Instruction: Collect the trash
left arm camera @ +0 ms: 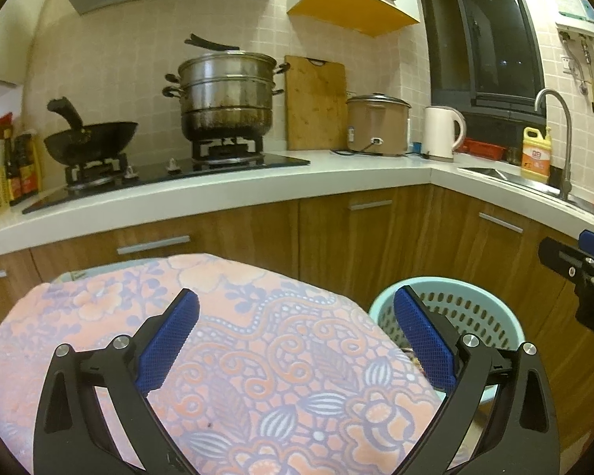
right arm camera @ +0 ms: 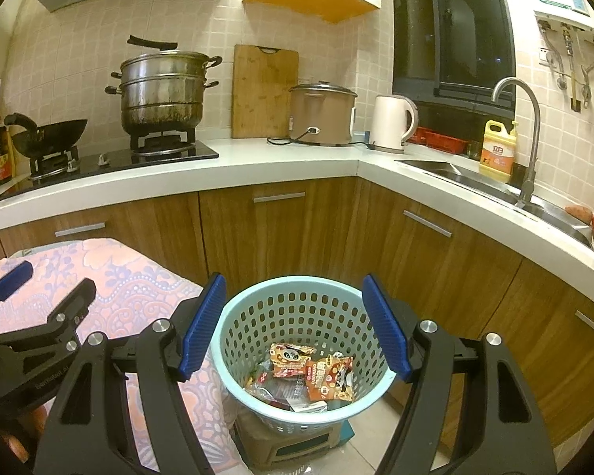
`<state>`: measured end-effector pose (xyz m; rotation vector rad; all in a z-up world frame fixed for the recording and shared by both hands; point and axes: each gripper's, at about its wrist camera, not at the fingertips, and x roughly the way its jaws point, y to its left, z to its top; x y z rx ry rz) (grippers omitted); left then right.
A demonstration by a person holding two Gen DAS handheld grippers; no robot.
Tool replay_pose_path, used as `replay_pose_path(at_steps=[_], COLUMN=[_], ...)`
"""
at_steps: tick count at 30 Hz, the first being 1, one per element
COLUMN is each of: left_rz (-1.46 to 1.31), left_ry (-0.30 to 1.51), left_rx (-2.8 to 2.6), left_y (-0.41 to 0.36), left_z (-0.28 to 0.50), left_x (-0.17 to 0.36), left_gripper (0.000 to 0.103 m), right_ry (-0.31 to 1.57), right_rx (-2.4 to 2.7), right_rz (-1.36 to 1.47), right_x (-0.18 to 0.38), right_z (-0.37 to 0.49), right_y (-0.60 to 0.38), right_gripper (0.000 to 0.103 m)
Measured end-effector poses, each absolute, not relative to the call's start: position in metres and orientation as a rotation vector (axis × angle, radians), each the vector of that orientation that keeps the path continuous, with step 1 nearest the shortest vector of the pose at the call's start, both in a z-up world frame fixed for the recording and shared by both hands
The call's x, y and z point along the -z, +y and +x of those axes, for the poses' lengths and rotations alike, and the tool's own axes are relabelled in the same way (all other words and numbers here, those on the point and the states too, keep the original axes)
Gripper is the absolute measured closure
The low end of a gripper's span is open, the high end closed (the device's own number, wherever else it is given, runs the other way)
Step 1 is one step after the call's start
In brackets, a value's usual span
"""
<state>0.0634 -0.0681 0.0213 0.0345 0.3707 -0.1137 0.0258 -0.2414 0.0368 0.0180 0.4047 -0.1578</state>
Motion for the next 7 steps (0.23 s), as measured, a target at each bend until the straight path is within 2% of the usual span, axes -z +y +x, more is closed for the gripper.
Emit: replay_pose_path(at_steps=[7], left_rz=[0.028], left_ry=[0.388], left_rx=[0.139], left_y=[-0.07], left_z=[0.0643], left_x=[-0.0183], left_gripper=[0.007], right_ry=[0.397], right_rx=[0.162], right_rz=[0.02], right_x=[-0.0409], right_z=[0.0201], right_y=[-0.2405], right_gripper=[0.036])
